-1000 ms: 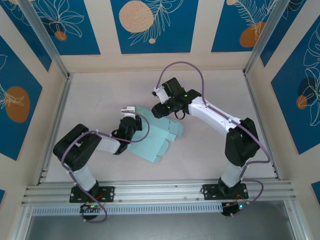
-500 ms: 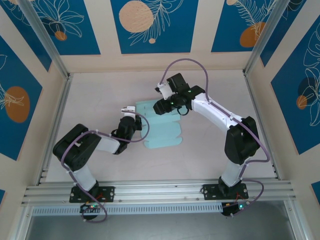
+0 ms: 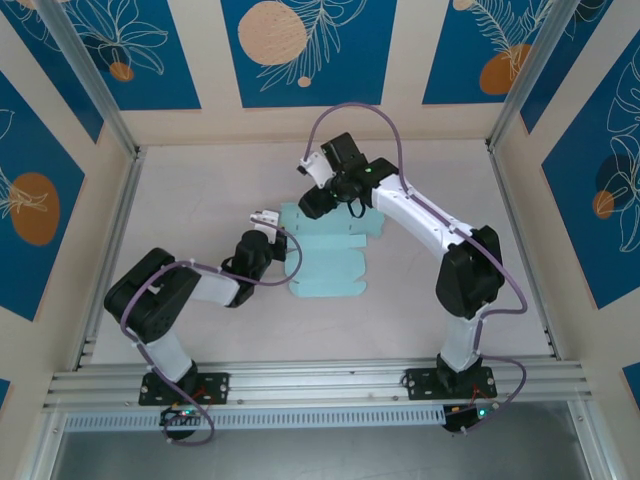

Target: Fold the paper box

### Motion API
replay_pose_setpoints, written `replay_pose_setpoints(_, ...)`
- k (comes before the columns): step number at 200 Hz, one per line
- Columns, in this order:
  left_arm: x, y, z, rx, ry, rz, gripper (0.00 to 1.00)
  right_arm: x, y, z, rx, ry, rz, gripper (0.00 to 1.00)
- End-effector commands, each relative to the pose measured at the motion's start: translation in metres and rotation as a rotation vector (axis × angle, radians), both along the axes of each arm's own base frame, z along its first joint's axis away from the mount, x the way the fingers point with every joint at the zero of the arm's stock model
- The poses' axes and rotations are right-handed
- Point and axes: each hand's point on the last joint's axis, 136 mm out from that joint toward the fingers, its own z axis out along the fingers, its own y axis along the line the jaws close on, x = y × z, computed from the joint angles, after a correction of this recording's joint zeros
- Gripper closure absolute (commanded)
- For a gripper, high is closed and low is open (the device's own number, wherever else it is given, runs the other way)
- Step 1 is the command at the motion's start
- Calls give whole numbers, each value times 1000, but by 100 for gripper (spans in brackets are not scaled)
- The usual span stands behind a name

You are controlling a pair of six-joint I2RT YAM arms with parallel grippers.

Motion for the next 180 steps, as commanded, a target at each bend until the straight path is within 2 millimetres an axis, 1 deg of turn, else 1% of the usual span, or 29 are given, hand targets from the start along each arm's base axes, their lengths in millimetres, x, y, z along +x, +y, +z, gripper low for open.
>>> replay_pose_setpoints(1, 7, -2, 17, -18, -34, -28, 100, 10, -12, -12, -74, -51, 39, 26)
replay_pose_setpoints(35, 9, 1, 17, -34, -27, -28, 100, 14, -23, -24, -102, -40, 58, 24)
replay_pose_setpoints(55, 10, 1, 18, -40, -24, -36, 100, 10, -23, -34, -98, -15, 86, 24)
replay_pose_setpoints(81, 11, 1, 20, -42, -24, -49, 100, 13, -27, -49, -114, 4, 85, 24)
replay_pose_setpoints(107, 12, 0, 20, -42, -23, -58, 100, 18, -30, -61, -140, 13, 82, 26)
replay_pose_setpoints(121, 13, 2, 18, -44, -16, -54, 100, 21, -33, -66, -155, 15, 77, 29)
replay_pose_setpoints(147, 14, 4, 18, -52, -8, -43, 100, 21, -36, -73, -178, 4, 75, 41)
replay_pose_setpoints(156, 14, 5, 18, -55, -6, -40, 100, 22, -37, -76, -197, -10, 73, 47)
replay_pose_setpoints(161, 14, 6, 18, -56, -4, -35, 100, 23, -38, -77, -212, -24, 71, 53)
replay_pose_setpoints(175, 13, 6, 19, -61, -1, -39, 100, 24, -40, -81, -246, -61, 75, 76)
replay_pose_setpoints(180, 12, 6, 20, -61, -1, -44, 100, 25, -40, -81, -258, -76, 75, 81)
